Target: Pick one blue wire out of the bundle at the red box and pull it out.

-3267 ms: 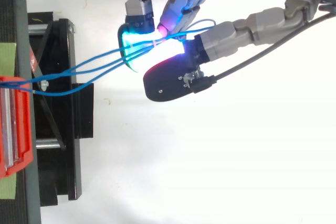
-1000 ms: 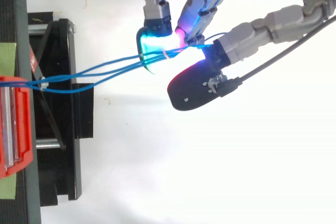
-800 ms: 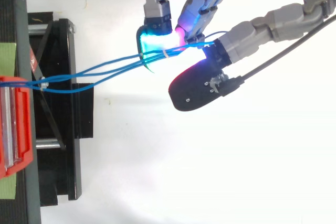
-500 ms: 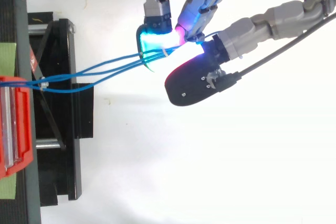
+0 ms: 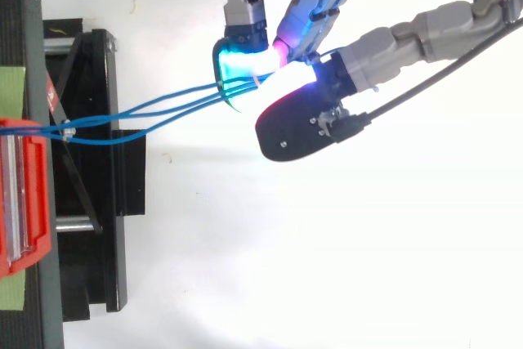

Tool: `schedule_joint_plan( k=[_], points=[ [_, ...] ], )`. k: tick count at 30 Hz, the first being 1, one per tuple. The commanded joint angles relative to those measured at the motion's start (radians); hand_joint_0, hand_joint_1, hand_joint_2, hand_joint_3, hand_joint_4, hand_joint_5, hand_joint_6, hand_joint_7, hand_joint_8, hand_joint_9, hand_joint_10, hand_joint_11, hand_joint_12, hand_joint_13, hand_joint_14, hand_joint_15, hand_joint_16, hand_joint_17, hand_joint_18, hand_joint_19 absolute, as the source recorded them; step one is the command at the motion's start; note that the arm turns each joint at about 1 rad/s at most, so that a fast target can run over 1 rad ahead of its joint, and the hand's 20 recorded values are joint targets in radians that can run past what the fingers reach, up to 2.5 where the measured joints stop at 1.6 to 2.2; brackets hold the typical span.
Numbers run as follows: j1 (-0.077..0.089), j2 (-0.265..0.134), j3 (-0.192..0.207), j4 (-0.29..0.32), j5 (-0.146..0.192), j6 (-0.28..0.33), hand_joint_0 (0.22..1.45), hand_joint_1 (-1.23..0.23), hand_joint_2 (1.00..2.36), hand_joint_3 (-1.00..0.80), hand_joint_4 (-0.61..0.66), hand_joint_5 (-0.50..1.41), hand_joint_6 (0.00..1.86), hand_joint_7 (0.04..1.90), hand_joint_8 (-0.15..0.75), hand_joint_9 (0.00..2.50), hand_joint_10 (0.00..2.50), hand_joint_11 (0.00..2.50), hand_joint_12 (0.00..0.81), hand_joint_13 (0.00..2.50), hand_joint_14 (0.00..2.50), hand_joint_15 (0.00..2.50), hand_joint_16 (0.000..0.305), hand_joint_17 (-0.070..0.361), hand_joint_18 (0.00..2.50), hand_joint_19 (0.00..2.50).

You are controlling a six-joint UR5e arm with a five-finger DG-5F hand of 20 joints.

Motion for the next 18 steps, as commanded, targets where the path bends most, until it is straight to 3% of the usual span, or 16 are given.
schedule_joint_plan(
  k=[1, 8, 11, 14, 18],
  points=[
    [0.0, 0.0, 0.0, 0.0, 0.0, 0.0, 0.63, -0.79, 1.02, -0.3, 0.19, -0.13, 0.92, 1.04, 0.364, 0.98, 0.01, 0.65, 0.422, 0.98, 0.02, 0.57, 0.055, 0.123, 0.85, 0.53],
    [0.0, 0.0, 0.0, 0.0, 0.0, 0.002, 0.67, -0.87, 1.02, -0.31, 0.12, -0.16, 0.94, 1.0, 0.35, 0.91, 0.01, 0.65, 0.419, 0.97, 0.02, 0.56, 0.055, 0.123, 0.86, 0.5],
    [0.001, 0.002, 0.0, 0.0, 0.0, 0.002, 0.62, -0.85, 1.01, -0.39, 0.2, -0.17, 0.94, 0.92, 0.343, 0.87, 0.01, 0.65, 0.418, 0.93, 0.02, 0.56, 0.055, 0.125, 0.83, 0.52],
    [0.003, 0.0, 0.0, 0.0, 0.0, 0.002, 0.53, -0.68, 1.0, -0.48, 0.21, -0.17, 0.93, 0.9, 0.37, 0.89, 0.01, 0.64, 0.438, 0.93, 0.02, 0.57, 0.06, 0.135, 0.82, 0.54],
    [0.006, 0.0, 0.001, 0.0, 0.0, 0.0, 0.53, -0.49, 1.0, -0.48, 0.21, -0.16, 0.91, 0.96, 0.373, 0.93, 0.01, 0.64, 0.436, 0.93, 0.02, 0.57, 0.059, 0.134, 0.8, 0.56]
  ],
)
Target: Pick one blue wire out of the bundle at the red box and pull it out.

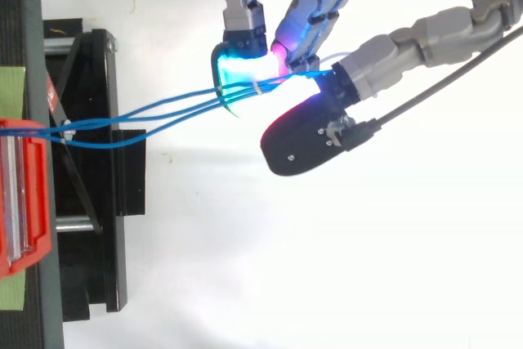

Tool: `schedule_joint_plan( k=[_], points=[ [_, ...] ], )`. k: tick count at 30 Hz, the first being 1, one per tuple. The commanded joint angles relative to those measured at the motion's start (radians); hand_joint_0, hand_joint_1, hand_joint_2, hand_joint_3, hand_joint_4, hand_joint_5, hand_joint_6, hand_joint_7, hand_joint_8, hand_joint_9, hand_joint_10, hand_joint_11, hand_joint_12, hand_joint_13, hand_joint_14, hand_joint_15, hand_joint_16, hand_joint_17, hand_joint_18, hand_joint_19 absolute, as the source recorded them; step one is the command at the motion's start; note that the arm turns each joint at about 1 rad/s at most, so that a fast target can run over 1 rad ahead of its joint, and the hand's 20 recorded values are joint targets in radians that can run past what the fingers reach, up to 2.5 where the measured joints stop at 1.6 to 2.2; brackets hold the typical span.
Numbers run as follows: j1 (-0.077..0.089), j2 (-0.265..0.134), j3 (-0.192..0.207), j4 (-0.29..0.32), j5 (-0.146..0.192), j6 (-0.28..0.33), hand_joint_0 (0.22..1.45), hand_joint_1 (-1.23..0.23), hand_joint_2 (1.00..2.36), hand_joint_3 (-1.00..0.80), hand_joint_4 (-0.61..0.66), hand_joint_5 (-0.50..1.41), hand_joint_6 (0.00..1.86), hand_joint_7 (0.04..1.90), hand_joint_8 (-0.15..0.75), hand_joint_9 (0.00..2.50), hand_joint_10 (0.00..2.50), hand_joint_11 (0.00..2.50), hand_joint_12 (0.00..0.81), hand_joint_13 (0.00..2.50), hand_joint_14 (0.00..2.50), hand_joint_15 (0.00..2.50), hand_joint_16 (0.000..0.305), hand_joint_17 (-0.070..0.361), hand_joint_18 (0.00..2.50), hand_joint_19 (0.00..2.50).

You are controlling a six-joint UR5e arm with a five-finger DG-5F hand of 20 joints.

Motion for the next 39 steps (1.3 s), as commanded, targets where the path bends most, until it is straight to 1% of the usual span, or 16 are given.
schedule_joint_plan(
  k=[1, 2, 3, 6, 12, 15, 18, 20, 25, 26, 27, 28, 29, 33, 36, 39],
  points=[
    [0.002, 0.0, 0.001, 0.001, 0.0, -0.001, 0.55, -0.47, 1.0, -0.45, 0.2, -0.15, 0.91, 0.98, 0.37, 0.94, 0.01, 0.63, 0.433, 0.93, 0.02, 0.58, 0.059, 0.132, 0.8, 0.56],
    [0.002, 0.0, -0.001, 0.001, 0.0, -0.001, 0.56, -0.48, 1.01, -0.43, 0.21, -0.15, 0.91, 0.99, 0.368, 0.94, 0.01, 0.64, 0.429, 0.93, 0.02, 0.57, 0.058, 0.13, 0.79, 0.58],
    [0.002, 0.0, -0.001, 0.001, 0.0, -0.003, 0.58, -0.52, 1.01, -0.37, 0.2, -0.15, 0.91, 0.99, 0.369, 0.94, 0.01, 0.64, 0.427, 0.93, 0.02, 0.57, 0.057, 0.129, 0.79, 0.57],
    [0.002, 0.0, 0.001, 0.001, 0.0, -0.003, 0.58, -0.6, 1.01, -0.31, 0.2, -0.14, 0.91, 1.01, 0.371, 0.95, 0.01, 0.65, 0.426, 0.94, 0.02, 0.57, 0.057, 0.128, 0.81, 0.56],
    [0.002, 0.0, -0.001, 0.0, 0.0, 0.0, 0.59, -0.73, 1.02, -0.22, 0.2, -0.15, 0.92, 1.02, 0.368, 0.94, 0.01, 0.65, 0.428, 0.96, 0.02, 0.56, 0.057, 0.127, 0.83, 0.55],
    [0.002, 0.0, 0.001, 0.0, 0.0, 0.0, 0.61, -0.77, 1.02, -0.19, 0.18, -0.15, 0.92, 1.04, 0.366, 0.93, 0.01, 0.67, 0.426, 0.96, 0.02, 0.57, 0.056, 0.127, 0.84, 0.54],
    [0.002, 0.0, 0.001, 0.0, 0.0, 0.0, 0.63, -0.81, 1.02, -0.18, 0.12, -0.16, 0.94, 1.01, 0.358, 0.92, 0.01, 0.65, 0.423, 0.96, 0.02, 0.57, 0.056, 0.126, 0.85, 0.53],
    [0.002, 0.0, 0.001, 0.0, 0.0, 0.0, 0.64, -0.83, 1.02, -0.19, 0.12, -0.16, 0.95, 0.97, 0.349, 0.89, 0.02, 0.66, 0.418, 0.95, 0.02, 0.57, 0.056, 0.126, 0.84, 0.52],
    [0.002, 0.0, 0.001, 0.0, 0.0, 0.0, 0.64, -0.9, 1.01, -0.33, 0.2, -0.19, 0.95, 0.89, 0.344, 0.81, 0.02, 0.66, 0.419, 0.91, 0.02, 0.56, 0.056, 0.127, 0.82, 0.51],
    [0.002, 0.0, 0.001, 0.0, 0.0, 0.0, 0.63, -0.89, 1.01, -0.4, 0.21, -0.2, 0.95, 0.88, 0.342, 0.81, 0.01, 0.65, 0.419, 0.91, 0.02, 0.56, 0.056, 0.127, 0.82, 0.51],
    [0.002, 0.0, 0.001, 0.0, 0.0, 0.0, 0.62, -0.88, 1.0, -0.43, 0.21, -0.2, 0.95, 0.88, 0.342, 0.81, 0.01, 0.66, 0.418, 0.9, 0.02, 0.56, 0.057, 0.127, 0.81, 0.52],
    [0.002, 0.0, 0.001, 0.0, 0.0, 0.0, 0.59, -0.84, 1.0, -0.46, 0.21, -0.2, 0.95, 0.87, 0.346, 0.82, 0.01, 0.65, 0.419, 0.9, 0.02, 0.56, 0.057, 0.128, 0.81, 0.52],
    [0.002, 0.0, 0.001, 0.0, 0.0, 0.0, 0.57, -0.77, 1.0, -0.48, 0.21, -0.19, 0.95, 0.86, 0.352, 0.83, 0.01, 0.64, 0.424, 0.91, 0.02, 0.57, 0.058, 0.13, 0.81, 0.53],
    [0.002, 0.0, 0.001, 0.0, 0.0, 0.0, 0.54, -0.62, 1.0, -0.47, 0.21, -0.17, 0.93, 0.92, 0.372, 0.89, 0.01, 0.64, 0.434, 0.93, 0.02, 0.57, 0.059, 0.134, 0.81, 0.56],
    [0.003, 0.0, 0.001, 0.0, 0.0, 0.005, 0.54, -0.57, 1.0, -0.46, 0.21, -0.16, 0.92, 0.95, 0.369, 0.91, 0.01, 0.64, 0.433, 0.93, 0.02, 0.57, 0.059, 0.133, 0.81, 0.56],
    [0.005, 0.0, 0.001, 0.0, 0.0, 0.01, 0.58, -0.57, 1.01, -0.4, 0.21, -0.16, 0.92, 0.97, 0.366, 0.94, 0.01, 0.65, 0.429, 0.94, 0.02, 0.58, 0.058, 0.13, 0.8, 0.57]
  ],
)
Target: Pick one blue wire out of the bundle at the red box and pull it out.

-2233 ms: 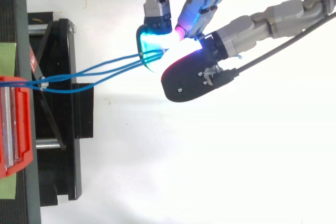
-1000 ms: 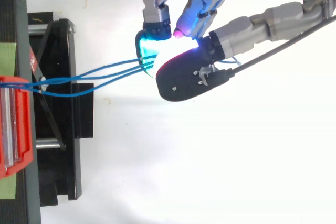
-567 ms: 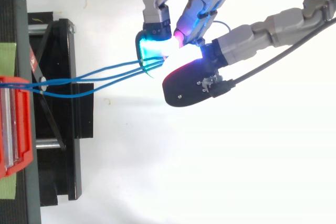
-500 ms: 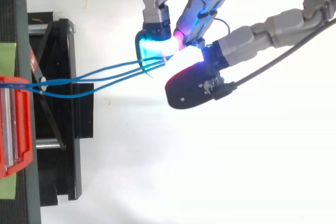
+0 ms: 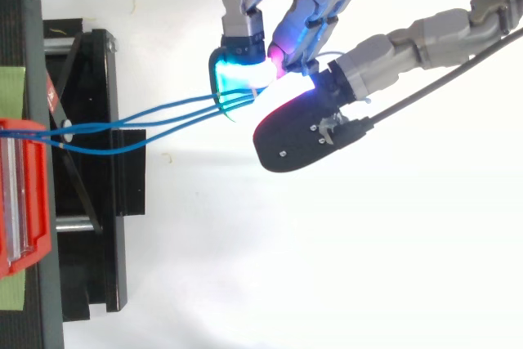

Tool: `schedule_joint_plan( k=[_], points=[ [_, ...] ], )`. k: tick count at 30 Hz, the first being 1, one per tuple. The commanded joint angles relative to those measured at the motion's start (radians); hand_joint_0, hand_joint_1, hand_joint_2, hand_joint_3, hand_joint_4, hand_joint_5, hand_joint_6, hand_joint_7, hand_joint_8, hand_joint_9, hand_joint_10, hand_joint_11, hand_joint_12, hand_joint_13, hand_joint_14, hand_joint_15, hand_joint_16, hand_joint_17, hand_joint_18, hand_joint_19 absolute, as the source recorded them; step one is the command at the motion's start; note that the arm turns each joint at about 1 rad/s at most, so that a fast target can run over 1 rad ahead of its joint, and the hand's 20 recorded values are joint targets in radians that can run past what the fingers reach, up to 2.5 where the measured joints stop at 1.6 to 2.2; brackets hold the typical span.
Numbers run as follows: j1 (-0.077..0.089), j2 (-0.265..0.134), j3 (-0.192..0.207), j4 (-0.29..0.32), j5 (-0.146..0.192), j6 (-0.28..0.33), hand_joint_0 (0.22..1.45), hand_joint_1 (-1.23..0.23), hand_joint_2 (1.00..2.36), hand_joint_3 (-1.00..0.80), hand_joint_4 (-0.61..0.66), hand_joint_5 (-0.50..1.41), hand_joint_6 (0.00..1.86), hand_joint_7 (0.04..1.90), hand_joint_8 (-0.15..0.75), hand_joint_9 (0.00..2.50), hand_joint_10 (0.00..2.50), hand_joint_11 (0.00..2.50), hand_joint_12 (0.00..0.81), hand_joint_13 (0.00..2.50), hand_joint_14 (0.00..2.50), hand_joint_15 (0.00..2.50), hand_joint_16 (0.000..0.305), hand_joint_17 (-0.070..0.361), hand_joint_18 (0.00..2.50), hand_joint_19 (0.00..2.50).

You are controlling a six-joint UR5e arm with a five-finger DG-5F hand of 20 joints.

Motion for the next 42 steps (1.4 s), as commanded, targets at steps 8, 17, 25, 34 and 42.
schedule_joint_plan(
  k=[8, 17, 25, 34, 42],
  points=[
    [0.001, 0.0, 0.0, 0.0, 0.0, 0.005, 0.61, -0.73, 1.02, -0.24, 0.19, -0.15, 0.93, 1.0, 0.373, 0.96, 0.01, 0.66, 0.427, 0.97, 0.02, 0.58, 0.057, 0.127, 0.85, 0.55],
    [0.001, 0.0, 0.009, -0.002, 0.0, 0.015, 0.65, -0.84, 1.02, -0.23, 0.1, -0.17, 0.95, 0.95, 0.352, 0.9, 0.01, 0.66, 0.417, 0.96, 0.02, 0.56, 0.056, 0.126, 0.86, 0.52],
    [0.001, 0.0, 0.011, -0.002, 0.0, 0.037, 0.68, -0.87, 1.01, -0.31, 0.15, -0.19, 0.96, 0.91, 0.344, 0.87, 0.01, 0.66, 0.415, 0.94, 0.02, 0.56, 0.056, 0.126, 0.85, 0.51],
    [0.004, 0.0, 0.009, -0.002, 0.0, 0.051, 0.54, -0.64, 1.0, -0.49, 0.2, -0.17, 0.93, 0.93, 0.376, 0.94, 0.01, 0.65, 0.435, 0.94, 0.02, 0.57, 0.06, 0.134, 0.82, 0.56],
    [0.004, 0.0, 0.009, -0.002, 0.0, 0.051, 0.6, -0.69, 1.01, -0.35, 0.19, -0.15, 0.93, 0.99, 0.372, 0.99, 0.01, 0.66, 0.428, 0.97, 0.02, 0.58, 0.057, 0.127, 0.84, 0.55]
  ],
)
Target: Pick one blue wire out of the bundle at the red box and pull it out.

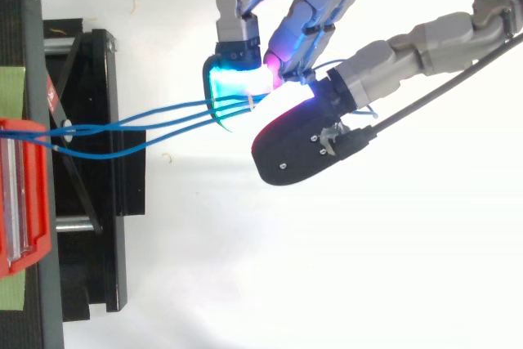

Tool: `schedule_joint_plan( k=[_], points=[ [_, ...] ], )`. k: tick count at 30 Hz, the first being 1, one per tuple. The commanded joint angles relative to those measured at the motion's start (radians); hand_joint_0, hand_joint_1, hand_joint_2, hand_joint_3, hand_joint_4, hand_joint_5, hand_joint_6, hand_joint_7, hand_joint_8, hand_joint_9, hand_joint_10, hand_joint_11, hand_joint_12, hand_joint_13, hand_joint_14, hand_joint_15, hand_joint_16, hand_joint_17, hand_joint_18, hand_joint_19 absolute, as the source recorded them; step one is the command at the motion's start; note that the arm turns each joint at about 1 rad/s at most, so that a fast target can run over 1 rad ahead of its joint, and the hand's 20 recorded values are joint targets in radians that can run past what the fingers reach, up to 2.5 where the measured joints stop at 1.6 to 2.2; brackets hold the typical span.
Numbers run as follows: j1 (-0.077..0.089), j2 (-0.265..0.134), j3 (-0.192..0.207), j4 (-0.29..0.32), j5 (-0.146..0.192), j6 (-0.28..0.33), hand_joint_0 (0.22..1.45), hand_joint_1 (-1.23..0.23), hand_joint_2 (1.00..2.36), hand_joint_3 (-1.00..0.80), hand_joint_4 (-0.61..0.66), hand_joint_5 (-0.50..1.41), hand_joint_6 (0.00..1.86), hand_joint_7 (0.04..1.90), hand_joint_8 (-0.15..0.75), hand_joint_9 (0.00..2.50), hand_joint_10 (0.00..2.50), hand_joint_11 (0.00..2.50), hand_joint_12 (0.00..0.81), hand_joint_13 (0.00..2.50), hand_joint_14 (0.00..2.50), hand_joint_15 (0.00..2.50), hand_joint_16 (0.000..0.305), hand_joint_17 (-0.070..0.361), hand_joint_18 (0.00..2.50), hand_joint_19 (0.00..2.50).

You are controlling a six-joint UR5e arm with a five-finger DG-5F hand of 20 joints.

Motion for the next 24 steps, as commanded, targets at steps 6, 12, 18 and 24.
schedule_joint_plan(
  k=[6, 12, 18, 24],
  points=[
    [0.0, 0.0, 0.0, 0.0, 0.0, 0.0, 0.66, -0.81, 1.02, -0.26, 0.12, -0.15, 0.94, 1.02, 0.374, 0.99, 0.01, 0.68, 0.423, 0.99, 0.02, 0.57, 0.056, 0.125, 0.88, 0.53],
    [0.0, 0.002, 0.0, 0.0, 0.0, 0.0, 0.72, -0.89, 1.01, -0.32, 0.1, -0.18, 0.97, 0.94, 0.353, 0.91, 0.01, 0.68, 0.419, 0.96, 0.02, 0.55, 0.056, 0.126, 0.88, 0.48],
    [0.0, 0.0, 0.001, 0.0, 0.0, 0.0, 0.72, -0.87, 1.0, -0.5, 0.19, -0.2, 0.97, 0.87, 0.345, 0.87, 0.01, 0.68, 0.415, 0.96, 0.02, 0.55, 0.056, 0.126, 0.9, 0.47],
    [0.0, 0.0, 0.0, -0.002, 0.0, 0.0, 0.57, -0.65, 1.0, -0.5, 0.21, -0.18, 0.95, 0.9, 0.378, 0.97, 0.01, 0.69, 0.432, 0.97, 0.02, 0.57, 0.058, 0.13, 0.87, 0.55]
  ],
)
